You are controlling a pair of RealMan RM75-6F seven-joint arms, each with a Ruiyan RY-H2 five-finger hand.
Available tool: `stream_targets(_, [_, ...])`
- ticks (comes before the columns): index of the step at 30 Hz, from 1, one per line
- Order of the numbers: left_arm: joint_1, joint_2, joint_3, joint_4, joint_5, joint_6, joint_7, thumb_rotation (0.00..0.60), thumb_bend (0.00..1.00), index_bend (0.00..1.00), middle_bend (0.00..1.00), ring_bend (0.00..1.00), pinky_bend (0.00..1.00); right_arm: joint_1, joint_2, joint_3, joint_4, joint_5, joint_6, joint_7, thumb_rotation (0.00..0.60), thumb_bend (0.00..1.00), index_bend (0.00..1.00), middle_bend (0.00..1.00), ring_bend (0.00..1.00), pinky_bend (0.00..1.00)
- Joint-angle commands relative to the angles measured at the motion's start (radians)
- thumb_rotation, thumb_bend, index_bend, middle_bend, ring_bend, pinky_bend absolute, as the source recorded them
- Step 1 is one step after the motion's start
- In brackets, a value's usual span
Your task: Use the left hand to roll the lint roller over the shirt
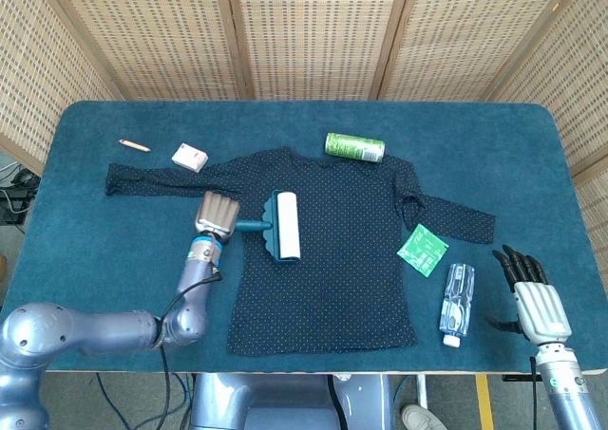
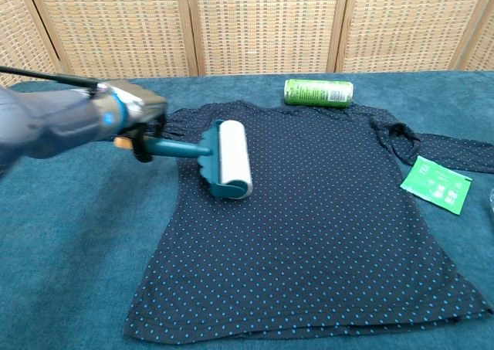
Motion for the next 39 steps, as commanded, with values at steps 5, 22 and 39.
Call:
stream_targets(5, [0.095, 0.11, 0.068, -0.043, 0.075, -0.032, -0.099, 0.6, 0.55, 0.92, 0.9, 0.75, 0.72, -0.005, -0.003, -0.011, -0.019, -0.026, 0.021, -0.026, 0.6, 0.02, 0.0, 0.0, 0.0, 0.0])
stream_targets(22, [0.169, 0.205, 0.161, -0.082, 0.181, -0.026, -0.123, 0.6, 0.23, 0.0, 0.0, 0.0, 0.0, -0.011, -0.01, -0.021, -0.03, -0.052, 0.048, -0.055, 0.6, 0.02, 0.0, 0.0, 0.0, 0.0])
stream_targets(39, [0.522, 0.3, 0.236, -0.252, 0.758, 0.363, -0.61, 0.6, 0.19, 0.0, 0.0, 0.0, 0.0, -0.02, 0.001, -0.016, -0.036, -0.067, 0.082, -0.038, 0.6, 0.02, 0.0, 0.0, 0.0, 0.0])
